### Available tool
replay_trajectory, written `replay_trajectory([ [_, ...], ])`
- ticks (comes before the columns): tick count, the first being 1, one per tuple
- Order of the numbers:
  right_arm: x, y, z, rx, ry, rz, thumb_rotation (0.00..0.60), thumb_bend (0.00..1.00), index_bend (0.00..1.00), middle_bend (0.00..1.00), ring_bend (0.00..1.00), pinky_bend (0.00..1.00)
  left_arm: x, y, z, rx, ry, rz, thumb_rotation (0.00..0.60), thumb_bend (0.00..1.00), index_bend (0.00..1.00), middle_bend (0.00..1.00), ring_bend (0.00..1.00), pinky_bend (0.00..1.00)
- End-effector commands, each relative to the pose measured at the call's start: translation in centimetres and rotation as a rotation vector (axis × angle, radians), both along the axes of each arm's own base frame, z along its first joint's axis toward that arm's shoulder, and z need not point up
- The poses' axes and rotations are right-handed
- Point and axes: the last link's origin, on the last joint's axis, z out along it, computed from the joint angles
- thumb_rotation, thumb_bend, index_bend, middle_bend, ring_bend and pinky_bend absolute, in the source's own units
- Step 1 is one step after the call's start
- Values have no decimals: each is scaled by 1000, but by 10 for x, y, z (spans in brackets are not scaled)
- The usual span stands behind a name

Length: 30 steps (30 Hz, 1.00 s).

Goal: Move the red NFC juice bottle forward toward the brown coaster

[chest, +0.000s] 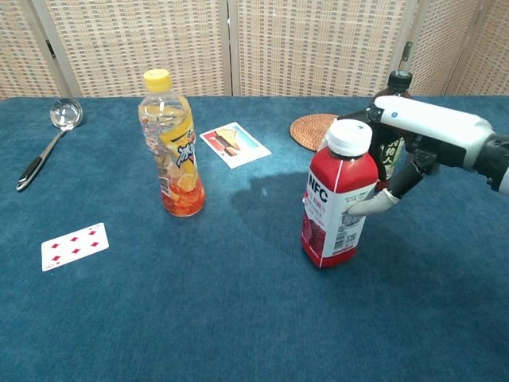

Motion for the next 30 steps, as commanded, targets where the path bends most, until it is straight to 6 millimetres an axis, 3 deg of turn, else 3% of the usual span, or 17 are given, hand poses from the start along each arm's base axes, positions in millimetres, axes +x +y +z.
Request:
replay_trajectory([
  [1,1,-3,2,-29,-6,-5,600,60,491,572,489,648,0,0,0,2,1,2,600,123,578,483,499,656],
  [14,20,-28,11,-166,-71,-8,600,68,501,581,499,658,-3,1,0,10,12,8,600,123,595,483,499,656],
  [30,44,-64,0,-193,-58,-27,600,68,501,581,499,658,-9,3,6,35,22,28,600,123,635,489,500,656],
])
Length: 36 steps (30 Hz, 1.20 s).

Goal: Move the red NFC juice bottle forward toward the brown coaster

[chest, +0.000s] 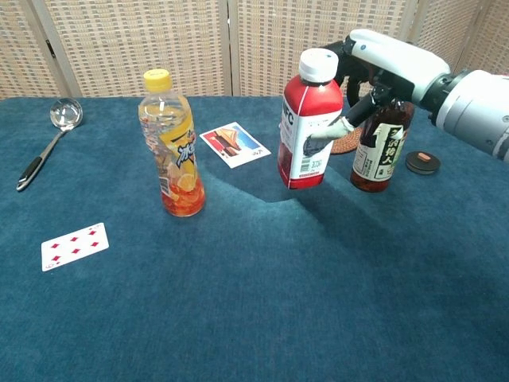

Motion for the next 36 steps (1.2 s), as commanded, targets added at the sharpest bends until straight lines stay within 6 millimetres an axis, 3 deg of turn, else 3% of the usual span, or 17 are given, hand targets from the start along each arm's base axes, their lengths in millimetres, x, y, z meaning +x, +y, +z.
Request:
replay_trajectory([
  [1,2,-6,-2,3,-8,-13,600,67,501,581,499,658,-1,0,1,5,0,2,600,123,636,489,500,656],
  [20,3,-36,-25,66,-71,-92,600,68,502,581,499,658,-7,2,8,35,-17,16,600,123,677,525,503,656],
  [36,-2,-40,-39,79,-22,-102,600,68,501,581,499,658,-9,0,10,37,-17,26,600,123,679,526,503,656],
])
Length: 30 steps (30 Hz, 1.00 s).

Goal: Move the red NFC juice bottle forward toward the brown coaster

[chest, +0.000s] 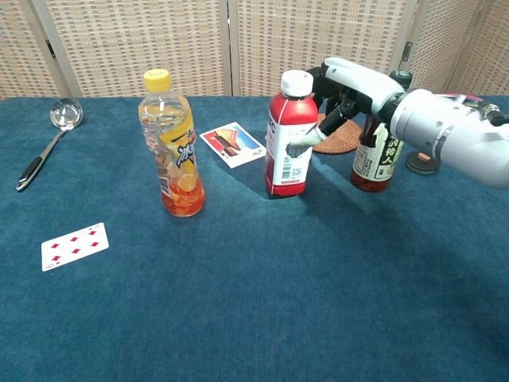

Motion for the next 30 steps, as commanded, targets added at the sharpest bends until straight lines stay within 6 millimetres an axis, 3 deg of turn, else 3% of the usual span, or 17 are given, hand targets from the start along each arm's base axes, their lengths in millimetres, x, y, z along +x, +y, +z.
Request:
replay_trajectory([
  [1,-1,0,-2,-1,8,-2,600,68,501,581,499,658,0,0,0,-1,0,0,600,122,679,526,503,656],
  [15,-6,-2,-8,19,23,-25,600,67,502,579,499,658,0,0,0,0,-3,0,600,123,678,526,503,656],
  [19,-7,-1,-8,38,23,-23,600,67,497,538,499,658,0,0,0,0,-2,0,600,123,678,526,503,656],
  [23,-7,-1,-8,53,27,-18,600,67,360,438,477,658,0,0,0,-2,-1,2,600,123,677,526,503,656],
  [30,-6,0,-2,59,27,-8,600,40,95,252,335,653,0,-1,0,-3,1,0,600,123,676,526,503,656],
])
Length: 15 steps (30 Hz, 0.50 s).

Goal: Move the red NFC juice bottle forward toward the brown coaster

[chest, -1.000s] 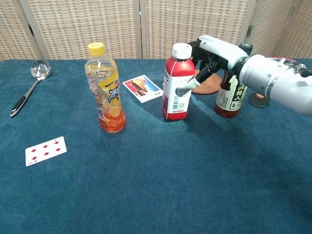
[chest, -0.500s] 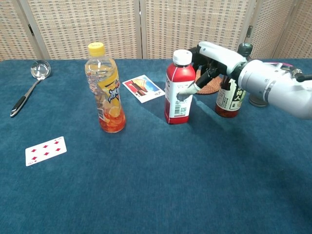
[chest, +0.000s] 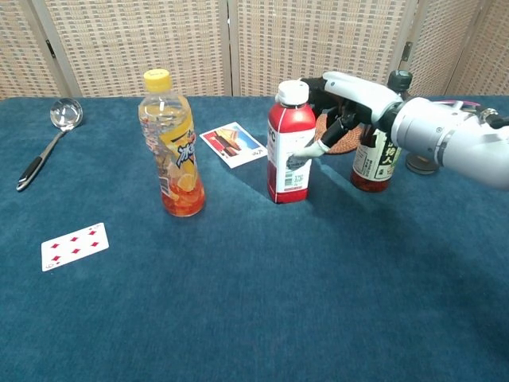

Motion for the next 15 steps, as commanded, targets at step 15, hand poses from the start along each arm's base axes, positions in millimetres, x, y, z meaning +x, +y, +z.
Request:
replay_trajectory([
  [15,9,16,49,-87,12,75,600,20,55,206,243,570,0,1,-3,-14,10,-3,600,123,669,526,503,656],
])
